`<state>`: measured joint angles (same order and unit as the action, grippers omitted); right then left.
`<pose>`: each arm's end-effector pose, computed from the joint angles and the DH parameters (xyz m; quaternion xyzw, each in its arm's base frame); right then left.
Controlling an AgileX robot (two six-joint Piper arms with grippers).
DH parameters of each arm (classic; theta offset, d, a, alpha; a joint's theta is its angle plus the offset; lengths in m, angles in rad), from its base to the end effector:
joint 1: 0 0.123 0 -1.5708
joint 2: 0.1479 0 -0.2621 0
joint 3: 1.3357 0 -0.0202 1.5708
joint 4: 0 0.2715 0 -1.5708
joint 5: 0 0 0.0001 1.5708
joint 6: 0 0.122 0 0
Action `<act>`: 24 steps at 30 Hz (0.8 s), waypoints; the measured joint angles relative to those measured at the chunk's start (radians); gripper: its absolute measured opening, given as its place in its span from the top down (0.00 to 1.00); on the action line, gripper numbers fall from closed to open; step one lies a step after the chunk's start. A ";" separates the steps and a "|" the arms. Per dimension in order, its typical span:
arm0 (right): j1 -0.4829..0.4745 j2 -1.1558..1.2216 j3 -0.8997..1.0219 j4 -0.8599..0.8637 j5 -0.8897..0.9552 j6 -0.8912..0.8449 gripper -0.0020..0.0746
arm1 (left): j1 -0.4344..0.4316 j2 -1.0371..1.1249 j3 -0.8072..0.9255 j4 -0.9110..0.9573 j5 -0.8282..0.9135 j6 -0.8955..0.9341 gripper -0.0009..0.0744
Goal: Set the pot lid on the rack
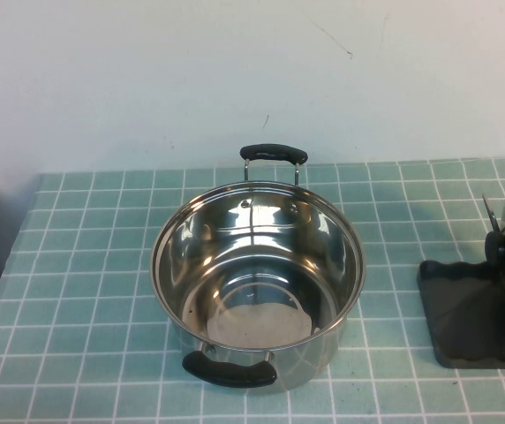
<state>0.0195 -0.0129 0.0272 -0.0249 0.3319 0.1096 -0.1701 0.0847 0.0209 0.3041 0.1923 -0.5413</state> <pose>0.1275 0.0015 0.1669 0.0288 0.7919 0.0290 0.6092 0.1353 -0.0161 0.1741 -0.0461 0.7733 -0.1077 0.6231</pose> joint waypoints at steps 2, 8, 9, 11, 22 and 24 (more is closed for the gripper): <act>0.000 0.000 0.000 0.000 0.000 0.000 0.98 | 0.012 0.000 0.000 -0.064 -0.026 0.079 0.99; 0.000 0.000 0.000 0.000 0.000 0.000 0.98 | 0.099 -0.025 0.000 -0.331 -0.085 0.466 0.99; 0.000 0.000 0.000 0.000 0.000 0.000 0.98 | 0.113 -0.045 0.000 -0.347 -0.085 0.499 0.99; 0.000 0.000 0.000 0.000 0.000 0.000 0.98 | 0.140 -0.077 0.000 -0.363 -0.070 0.535 0.99; 0.000 -0.002 0.000 0.000 0.000 0.000 0.98 | 0.188 -0.096 0.000 -0.350 0.078 0.559 0.99; 0.000 -0.002 0.000 0.000 0.000 0.000 0.98 | 0.168 -0.097 0.000 -0.344 0.096 0.559 0.99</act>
<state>0.0195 -0.0145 0.0272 -0.0249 0.3319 0.1096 -0.0021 -0.0119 0.0209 -0.0394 0.2881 0.0177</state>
